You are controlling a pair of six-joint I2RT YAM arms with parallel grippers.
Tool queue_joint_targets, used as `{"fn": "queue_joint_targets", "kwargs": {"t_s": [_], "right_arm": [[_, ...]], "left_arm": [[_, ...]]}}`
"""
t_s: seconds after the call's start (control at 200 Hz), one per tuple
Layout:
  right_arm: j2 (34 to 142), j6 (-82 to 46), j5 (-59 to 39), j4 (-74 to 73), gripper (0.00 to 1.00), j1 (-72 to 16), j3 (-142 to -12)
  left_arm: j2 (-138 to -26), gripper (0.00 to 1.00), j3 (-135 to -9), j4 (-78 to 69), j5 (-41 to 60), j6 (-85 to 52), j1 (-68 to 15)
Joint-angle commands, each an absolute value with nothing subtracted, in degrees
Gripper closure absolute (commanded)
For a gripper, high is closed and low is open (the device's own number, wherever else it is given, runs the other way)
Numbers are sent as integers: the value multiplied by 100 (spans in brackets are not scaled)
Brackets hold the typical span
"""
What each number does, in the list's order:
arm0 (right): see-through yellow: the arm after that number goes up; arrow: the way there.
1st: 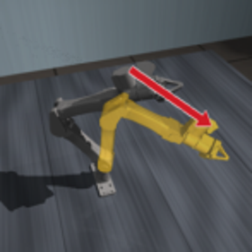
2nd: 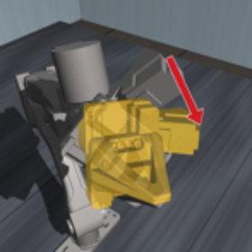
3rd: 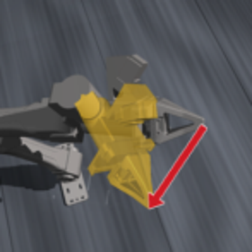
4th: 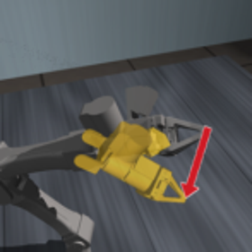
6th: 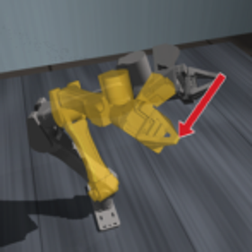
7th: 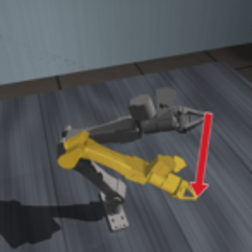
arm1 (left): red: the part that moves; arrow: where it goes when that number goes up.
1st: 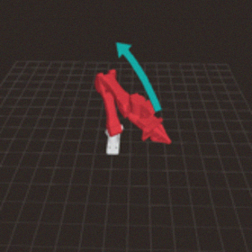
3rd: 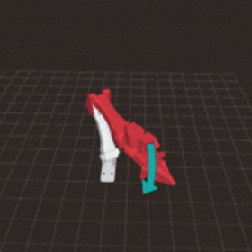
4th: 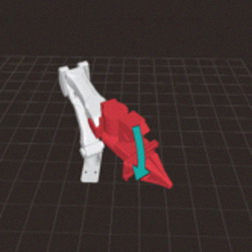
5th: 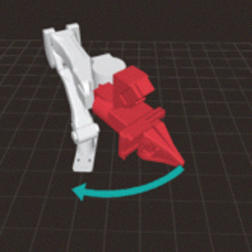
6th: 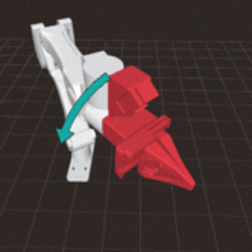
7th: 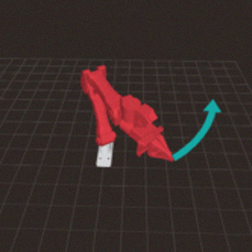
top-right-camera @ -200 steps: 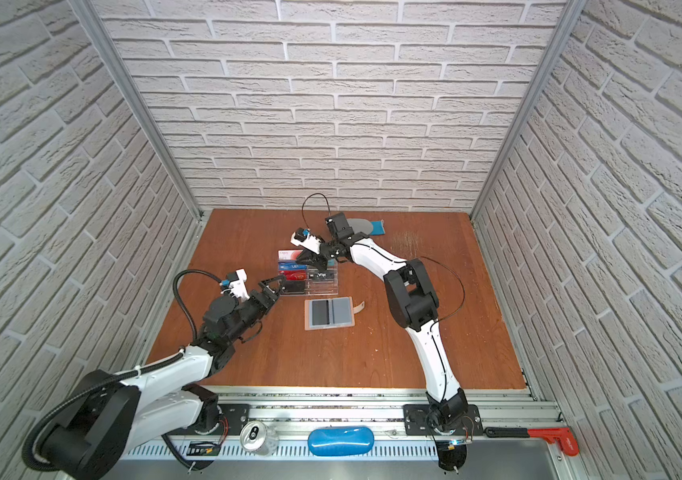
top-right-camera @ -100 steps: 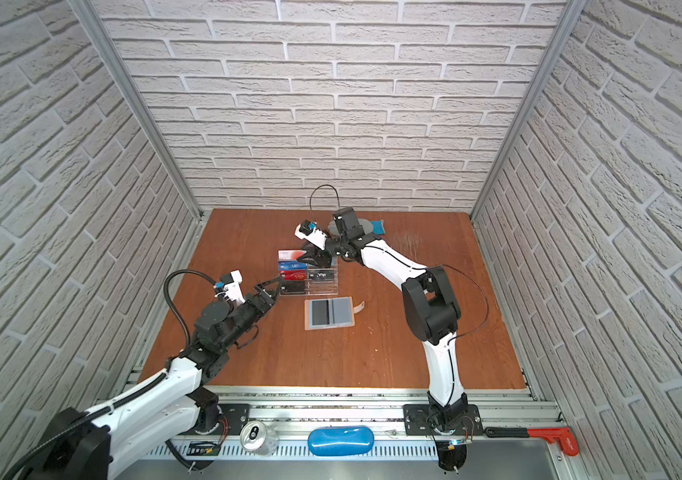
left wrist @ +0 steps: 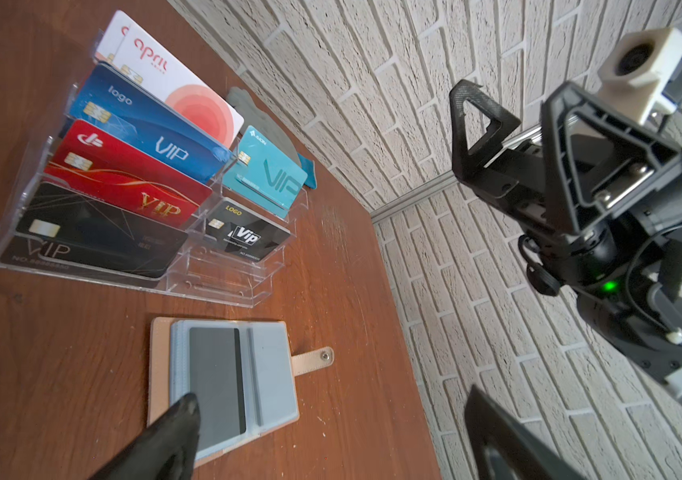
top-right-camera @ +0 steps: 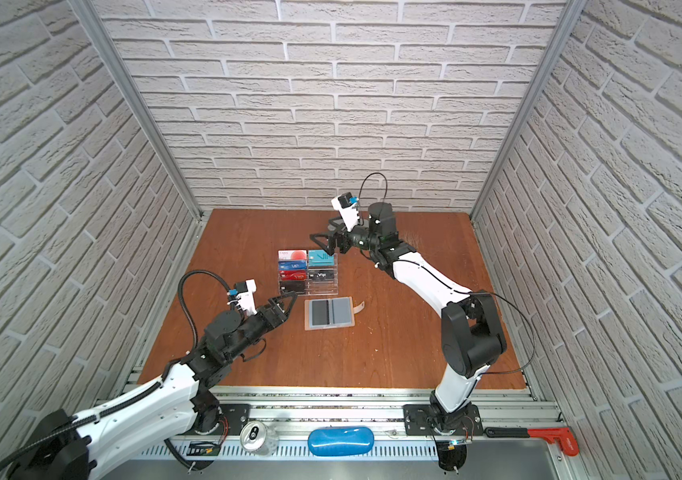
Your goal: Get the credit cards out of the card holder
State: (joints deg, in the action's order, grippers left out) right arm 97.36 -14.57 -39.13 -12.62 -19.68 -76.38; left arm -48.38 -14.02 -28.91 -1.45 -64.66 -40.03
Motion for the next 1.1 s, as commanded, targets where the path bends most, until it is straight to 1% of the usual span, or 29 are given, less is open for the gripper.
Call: {"fn": "queue_joint_targets", "kwargs": {"t_s": [0.0, 0.1, 0.27, 0.365, 0.455, 0.6, 0.785, 1.095], "right_arm": [[9301, -2647, -4076, -1227, 0, -1752, -7169], [8788, -2521, -3721, -1149, 0, -1758, -6475], [8196, -1925, -2856, 311, 0, -1758, -5969], [8068, -1684, -2490, 1001, 0, -1763, -5770], [8145, -1891, -2272, 1224, 0, -1764, -5527], [8187, -2269, -2538, 713, 0, -1840, -4991], [8450, -2442, -2706, 252, 0, -2156, -4793], [8859, -2729, -3085, -477, 0, -2370, -4650]], "left_arm": [[-5076, 2, -1504, -3281, -355, -6369, -4176], [-5378, 2, -1536, -3510, -272, -6402, -4267], [-5908, 2, -1581, -3797, -163, -6414, -4348], [-6258, 2, -1655, -3934, -69, -6416, -4351], [-6649, 2, -1733, -4138, -38, -6416, -4349], [-7172, 2, -1837, -4559, 92, -6484, -4350], [-7593, 2, -1783, -4902, 228, -6528, -4299], [-8552, 2, -1329, -6460, 446, -7585, -4034]]}}
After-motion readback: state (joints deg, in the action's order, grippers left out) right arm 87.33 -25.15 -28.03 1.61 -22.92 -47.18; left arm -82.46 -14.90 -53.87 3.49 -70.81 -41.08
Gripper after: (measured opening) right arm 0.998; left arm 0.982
